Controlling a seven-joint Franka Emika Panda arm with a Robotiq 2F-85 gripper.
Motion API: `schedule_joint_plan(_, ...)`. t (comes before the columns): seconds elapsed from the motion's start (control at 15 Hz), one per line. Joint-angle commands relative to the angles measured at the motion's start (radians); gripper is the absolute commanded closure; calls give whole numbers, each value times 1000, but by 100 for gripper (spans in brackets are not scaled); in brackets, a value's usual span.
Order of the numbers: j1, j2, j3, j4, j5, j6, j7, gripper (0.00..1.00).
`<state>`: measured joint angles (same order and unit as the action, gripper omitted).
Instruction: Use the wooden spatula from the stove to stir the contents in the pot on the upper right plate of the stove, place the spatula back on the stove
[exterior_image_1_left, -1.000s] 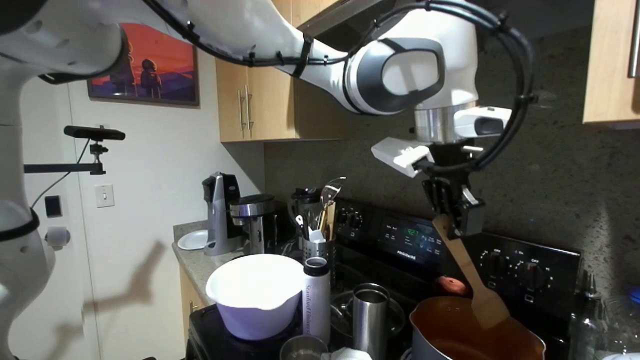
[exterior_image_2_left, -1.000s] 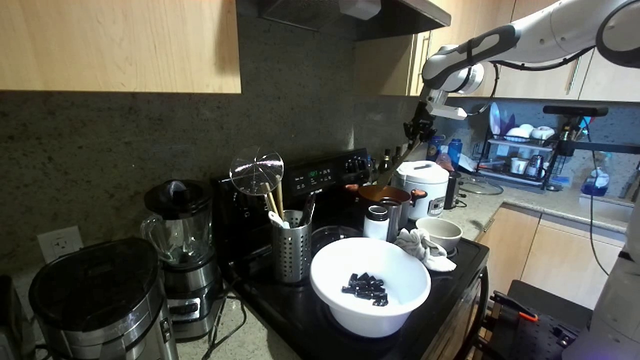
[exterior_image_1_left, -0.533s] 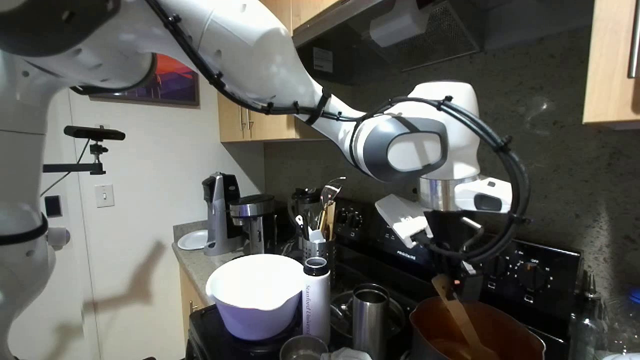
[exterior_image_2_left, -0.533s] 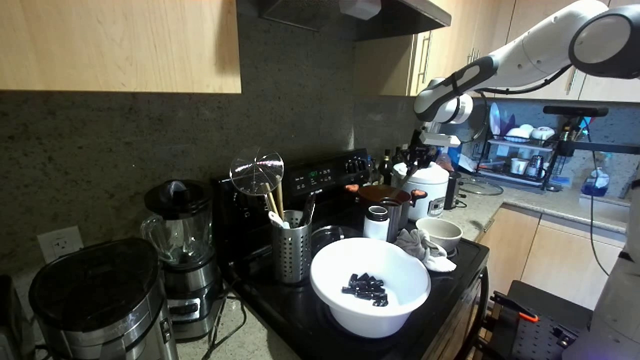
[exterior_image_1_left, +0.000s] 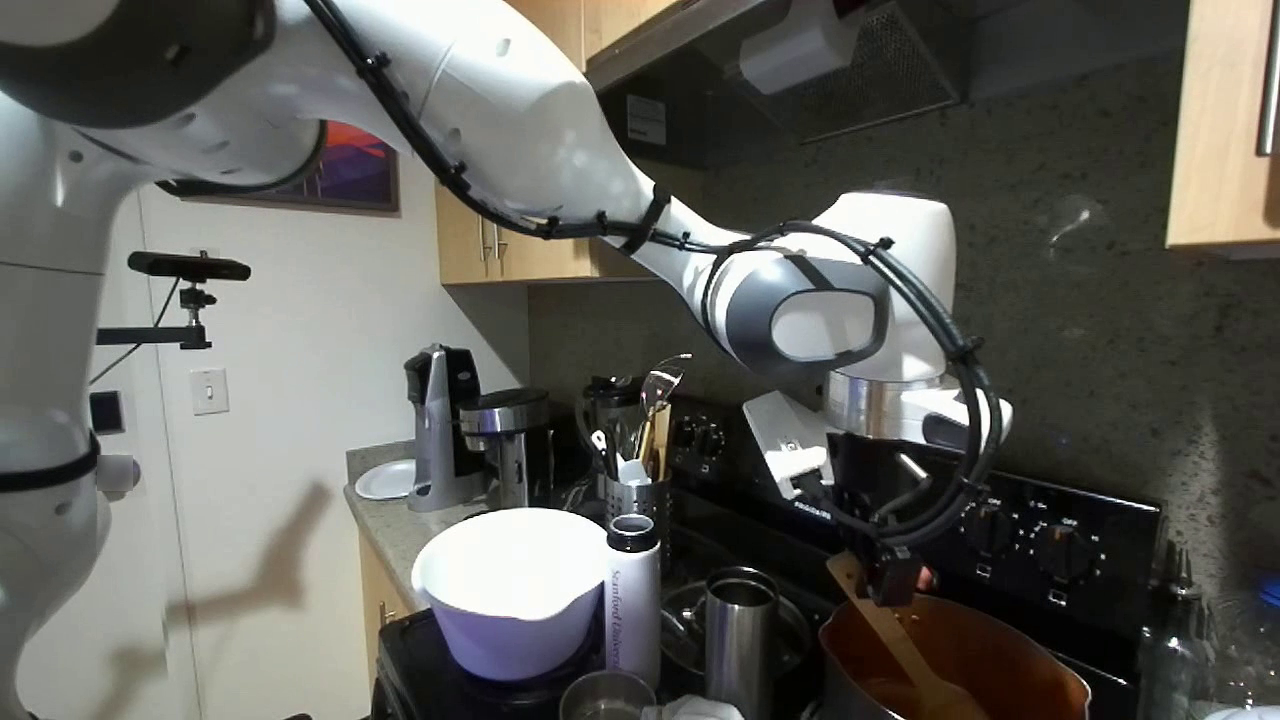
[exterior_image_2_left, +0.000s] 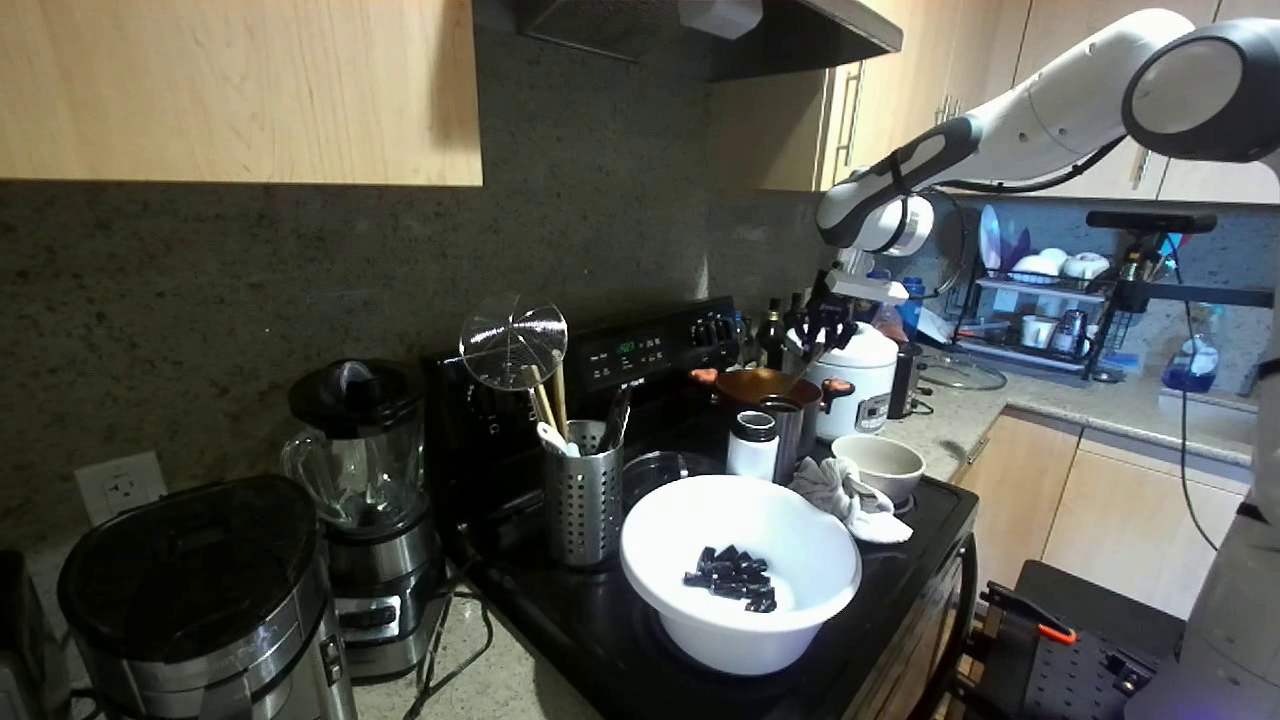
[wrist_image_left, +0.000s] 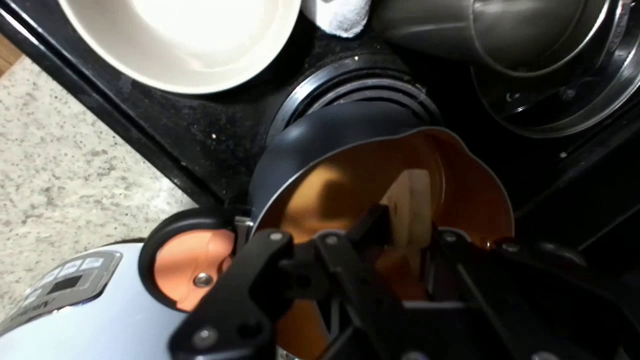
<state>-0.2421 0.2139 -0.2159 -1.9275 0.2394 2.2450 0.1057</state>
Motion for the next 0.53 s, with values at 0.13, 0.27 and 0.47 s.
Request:
schedule_joint_plan(0.13, 0, -4, 16, 29, 106, -39, 46, 96)
schedule_joint_plan(0.27, 7, -14, 17, 9, 119, 43, 50, 96)
schedule_joint_plan(0.47, 16, -20, 21, -15, 118, 208, 55, 96)
